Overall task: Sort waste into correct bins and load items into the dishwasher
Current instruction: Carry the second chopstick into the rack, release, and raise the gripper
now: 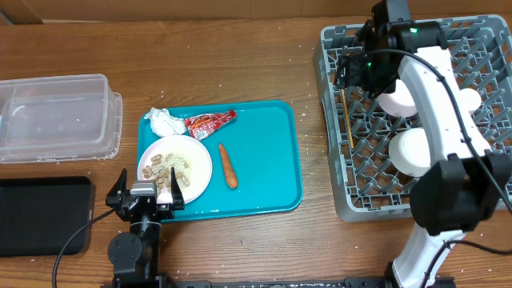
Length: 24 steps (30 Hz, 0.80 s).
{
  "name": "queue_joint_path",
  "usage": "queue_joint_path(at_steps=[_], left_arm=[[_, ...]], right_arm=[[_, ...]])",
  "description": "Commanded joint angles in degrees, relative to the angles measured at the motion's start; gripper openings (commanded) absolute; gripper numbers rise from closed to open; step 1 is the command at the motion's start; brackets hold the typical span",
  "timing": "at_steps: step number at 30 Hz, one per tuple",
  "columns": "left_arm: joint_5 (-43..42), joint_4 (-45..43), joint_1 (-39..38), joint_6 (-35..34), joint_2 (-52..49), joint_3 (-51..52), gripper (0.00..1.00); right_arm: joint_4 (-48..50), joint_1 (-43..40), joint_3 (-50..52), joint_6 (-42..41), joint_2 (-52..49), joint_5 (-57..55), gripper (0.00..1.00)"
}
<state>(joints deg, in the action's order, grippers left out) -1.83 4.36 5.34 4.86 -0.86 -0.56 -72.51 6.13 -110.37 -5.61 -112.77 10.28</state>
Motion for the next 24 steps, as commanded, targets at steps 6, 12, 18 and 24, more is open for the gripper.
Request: queue_joint_path(at_steps=[6, 12, 18, 24], left_arm=[[0.4, 0.0, 0.4, -0.2, 0.6, 0.2, 1.00], [0.4, 0.0, 0.4, -0.2, 0.6, 0.2, 1.00], [0.4, 0.0, 0.4, -0.2, 0.6, 0.2, 1.00], [0.4, 0.0, 0.4, -0.2, 0.6, 0.2, 1.00]], right_arm=[[0.2, 0.7, -2.3, -0.4, 7.9, 25.0, 1.00], [1.6, 4.1, -1.7, -0.4, 7.8, 32.5, 1.00], [3.9, 6.7, -1.7, -10.2, 7.9, 8.0, 1.00], [3.1, 3.8, -1.9, -22.6, 7.9, -23.3, 1.00]])
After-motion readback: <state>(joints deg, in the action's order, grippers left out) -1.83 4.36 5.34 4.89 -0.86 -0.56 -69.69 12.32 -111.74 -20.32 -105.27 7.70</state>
